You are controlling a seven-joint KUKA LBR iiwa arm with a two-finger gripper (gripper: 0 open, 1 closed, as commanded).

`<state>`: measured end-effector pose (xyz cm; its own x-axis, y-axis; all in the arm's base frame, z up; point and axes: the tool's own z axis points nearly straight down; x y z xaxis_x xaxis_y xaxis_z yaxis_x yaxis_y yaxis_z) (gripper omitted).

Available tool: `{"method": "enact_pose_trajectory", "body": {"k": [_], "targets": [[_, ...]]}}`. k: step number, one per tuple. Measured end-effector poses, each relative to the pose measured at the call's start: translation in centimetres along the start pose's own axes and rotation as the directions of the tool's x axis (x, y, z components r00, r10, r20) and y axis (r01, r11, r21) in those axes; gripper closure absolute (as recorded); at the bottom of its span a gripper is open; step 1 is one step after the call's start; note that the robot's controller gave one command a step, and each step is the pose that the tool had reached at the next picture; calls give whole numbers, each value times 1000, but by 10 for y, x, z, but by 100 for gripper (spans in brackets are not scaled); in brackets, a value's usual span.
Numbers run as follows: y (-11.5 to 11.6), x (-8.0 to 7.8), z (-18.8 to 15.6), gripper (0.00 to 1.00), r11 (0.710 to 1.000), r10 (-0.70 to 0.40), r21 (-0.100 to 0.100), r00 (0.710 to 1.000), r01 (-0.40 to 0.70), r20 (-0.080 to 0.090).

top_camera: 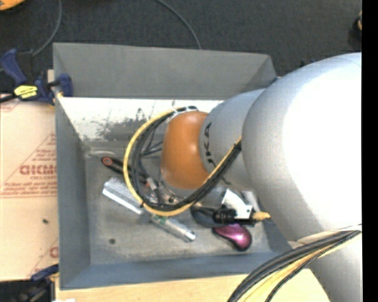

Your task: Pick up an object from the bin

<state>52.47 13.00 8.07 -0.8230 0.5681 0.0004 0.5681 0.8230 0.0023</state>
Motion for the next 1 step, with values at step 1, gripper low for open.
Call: {"method": "enact_pose_trajectory", "body": {"k": [1], "targets": [[0, 0, -7, 100, 1000, -1, 1, 1000, 1, 0]]}}
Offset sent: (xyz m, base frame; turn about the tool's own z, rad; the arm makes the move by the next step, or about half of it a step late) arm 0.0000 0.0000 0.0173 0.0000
